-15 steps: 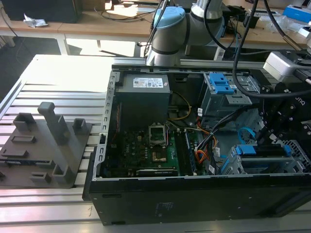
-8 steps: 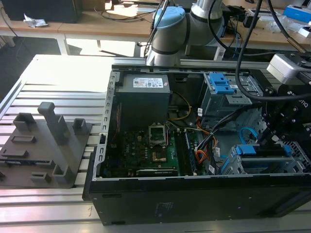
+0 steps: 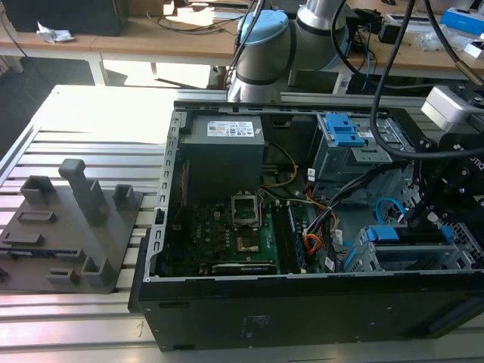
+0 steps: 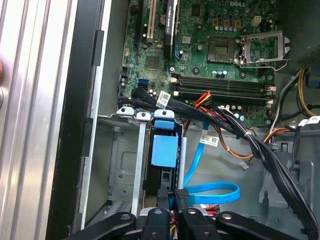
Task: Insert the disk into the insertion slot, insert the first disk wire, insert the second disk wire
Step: 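Insert the second disk wire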
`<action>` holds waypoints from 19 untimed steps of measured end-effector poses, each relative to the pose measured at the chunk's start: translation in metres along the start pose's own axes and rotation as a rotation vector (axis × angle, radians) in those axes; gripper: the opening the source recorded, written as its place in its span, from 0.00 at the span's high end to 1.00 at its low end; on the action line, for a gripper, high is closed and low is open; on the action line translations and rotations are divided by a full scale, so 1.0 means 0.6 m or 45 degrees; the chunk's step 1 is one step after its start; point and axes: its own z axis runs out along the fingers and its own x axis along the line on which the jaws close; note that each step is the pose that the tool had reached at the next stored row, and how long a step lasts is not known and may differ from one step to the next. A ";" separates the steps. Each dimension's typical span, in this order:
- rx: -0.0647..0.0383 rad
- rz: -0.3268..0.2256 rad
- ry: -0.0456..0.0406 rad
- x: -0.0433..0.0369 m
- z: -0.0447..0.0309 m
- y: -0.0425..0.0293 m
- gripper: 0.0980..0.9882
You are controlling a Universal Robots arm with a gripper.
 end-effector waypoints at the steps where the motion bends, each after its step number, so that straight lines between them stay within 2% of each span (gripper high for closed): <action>1: -0.001 0.007 -0.001 0.001 0.000 0.000 0.93; 6: -0.001 0.010 -0.003 0.005 0.002 -0.001 0.93; 8: 0.000 0.010 -0.010 0.006 0.001 0.000 0.93; 12: 0.000 0.009 -0.016 0.007 -0.001 0.000 0.93; 16: 0.002 0.006 -0.042 0.007 -0.002 0.000 0.93; 19: 0.003 0.006 -0.044 0.007 -0.002 0.000 0.93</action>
